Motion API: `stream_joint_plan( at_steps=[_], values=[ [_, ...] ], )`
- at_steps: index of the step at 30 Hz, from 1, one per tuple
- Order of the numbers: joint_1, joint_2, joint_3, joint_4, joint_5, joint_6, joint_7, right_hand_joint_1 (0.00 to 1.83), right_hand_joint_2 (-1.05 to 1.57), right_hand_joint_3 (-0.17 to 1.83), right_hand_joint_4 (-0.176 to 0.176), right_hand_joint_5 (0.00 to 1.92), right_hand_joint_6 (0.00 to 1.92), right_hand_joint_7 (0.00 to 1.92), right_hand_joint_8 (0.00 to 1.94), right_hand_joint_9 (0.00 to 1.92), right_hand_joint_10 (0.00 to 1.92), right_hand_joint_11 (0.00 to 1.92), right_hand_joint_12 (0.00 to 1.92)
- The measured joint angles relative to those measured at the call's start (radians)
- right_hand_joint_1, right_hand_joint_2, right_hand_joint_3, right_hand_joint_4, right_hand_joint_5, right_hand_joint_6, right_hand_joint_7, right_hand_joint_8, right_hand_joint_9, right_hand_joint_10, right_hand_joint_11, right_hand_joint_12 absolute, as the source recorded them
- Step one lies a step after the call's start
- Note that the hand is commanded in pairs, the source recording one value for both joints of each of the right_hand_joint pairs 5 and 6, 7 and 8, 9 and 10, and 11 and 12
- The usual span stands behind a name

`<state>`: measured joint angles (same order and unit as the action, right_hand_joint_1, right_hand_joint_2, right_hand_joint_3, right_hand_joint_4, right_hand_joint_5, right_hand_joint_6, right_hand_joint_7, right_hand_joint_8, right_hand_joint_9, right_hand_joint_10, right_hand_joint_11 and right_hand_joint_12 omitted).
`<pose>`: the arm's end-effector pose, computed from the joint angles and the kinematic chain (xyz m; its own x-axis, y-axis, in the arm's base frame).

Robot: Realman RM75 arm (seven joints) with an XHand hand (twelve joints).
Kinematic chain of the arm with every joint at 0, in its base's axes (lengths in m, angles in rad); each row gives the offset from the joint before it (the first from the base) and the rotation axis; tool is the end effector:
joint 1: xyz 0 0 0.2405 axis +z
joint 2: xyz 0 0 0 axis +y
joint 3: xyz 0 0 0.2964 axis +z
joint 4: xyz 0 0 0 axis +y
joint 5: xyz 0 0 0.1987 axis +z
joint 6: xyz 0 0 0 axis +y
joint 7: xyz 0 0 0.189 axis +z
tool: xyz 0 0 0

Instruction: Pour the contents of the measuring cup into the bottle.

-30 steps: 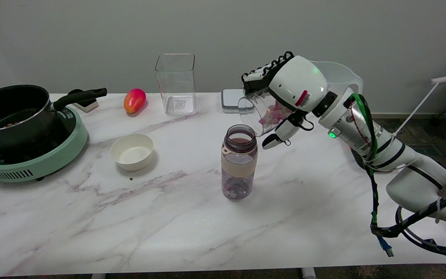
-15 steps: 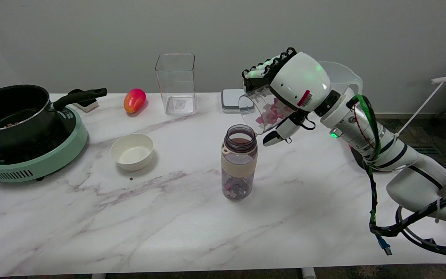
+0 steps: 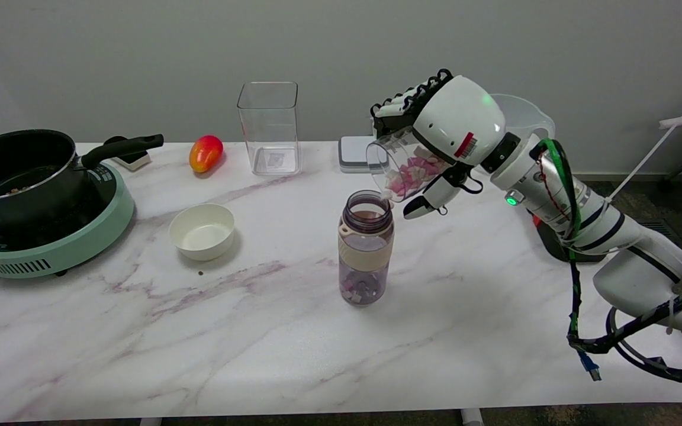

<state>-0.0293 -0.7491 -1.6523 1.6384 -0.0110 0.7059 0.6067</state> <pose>-0.1333 -0.3285 0.3316 0.8649 0.5015 -0.0209 0.2940 -0.4725 0.8309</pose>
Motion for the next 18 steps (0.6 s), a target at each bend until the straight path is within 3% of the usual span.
stream_joint_plan(
  at_steps=[18],
  values=[
    [0.030, 0.005, 0.010, 0.010, -0.069, -0.055, 0.090, 1.29, 1.43, 0.30, 0.000, 1.65, 1.65, 1.63, 1.63, 1.57, 1.57, 1.34, 1.34]
  ],
)
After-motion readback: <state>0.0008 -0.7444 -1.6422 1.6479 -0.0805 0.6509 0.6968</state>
